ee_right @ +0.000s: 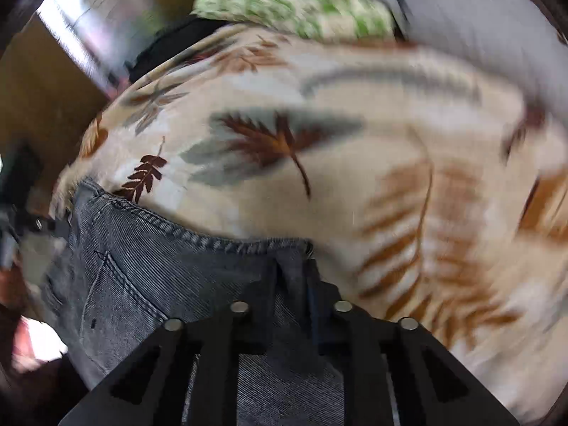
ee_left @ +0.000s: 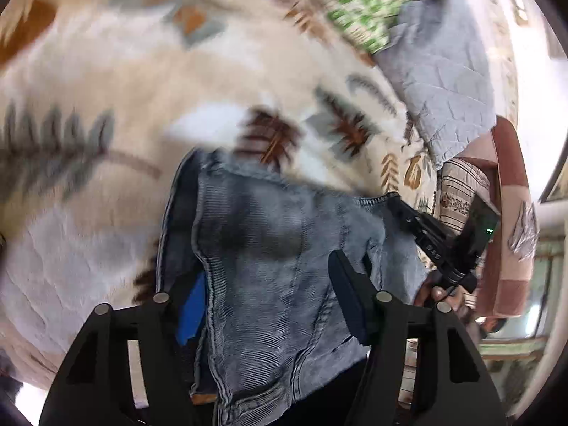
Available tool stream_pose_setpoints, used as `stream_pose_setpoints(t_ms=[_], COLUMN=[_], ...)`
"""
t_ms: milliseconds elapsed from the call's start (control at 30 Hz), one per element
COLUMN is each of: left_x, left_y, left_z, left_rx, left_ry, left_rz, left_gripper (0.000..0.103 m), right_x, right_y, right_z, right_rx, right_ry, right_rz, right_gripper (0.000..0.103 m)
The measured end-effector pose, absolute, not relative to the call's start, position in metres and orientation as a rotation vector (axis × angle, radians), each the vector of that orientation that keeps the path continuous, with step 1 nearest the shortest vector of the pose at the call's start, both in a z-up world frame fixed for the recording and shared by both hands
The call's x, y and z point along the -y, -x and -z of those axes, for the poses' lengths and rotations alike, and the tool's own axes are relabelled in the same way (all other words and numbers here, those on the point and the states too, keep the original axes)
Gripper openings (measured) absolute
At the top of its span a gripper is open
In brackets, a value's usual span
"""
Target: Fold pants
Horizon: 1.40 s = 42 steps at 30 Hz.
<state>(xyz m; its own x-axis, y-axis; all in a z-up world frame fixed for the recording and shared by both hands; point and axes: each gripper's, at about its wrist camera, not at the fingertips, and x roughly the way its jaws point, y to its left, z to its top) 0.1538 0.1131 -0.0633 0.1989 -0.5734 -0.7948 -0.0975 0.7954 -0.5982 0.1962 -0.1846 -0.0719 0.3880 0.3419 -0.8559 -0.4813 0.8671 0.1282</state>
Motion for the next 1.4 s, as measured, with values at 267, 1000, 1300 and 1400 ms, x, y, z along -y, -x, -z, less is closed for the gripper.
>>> stream_pose_setpoints(t_ms=[267, 1000, 1300, 1400], left_x=[-0.093, -0.098, -0.083, -0.084], left_y=[-0.171, -0.02, -0.033, -0.037], left_z=[0.077, 0.043, 0.058, 0.059], left_rx=[-1.372, -1.36, -1.4, -1.399], left_ry=[0.437, 0.722, 0.767, 0.772], left_rz=[0.219, 0.421, 0.38, 0.375], left_gripper=[0.052, 0.068, 0.068, 0.068], right_x=[0.194, 0.523, 0.584, 0.546], right_y=[-0.218, -0.02, 0.008, 0.018], right_z=[0.102, 0.057, 0.079, 0.07], right_rx=[-1.061, -0.859, -0.857, -0.845], right_ry=[0.113, -0.5, -0.684, -0.684], right_rz=[-0.39, 0.138, 0.218, 0.052], right_gripper=[0.003, 0.051, 0.057, 0.057])
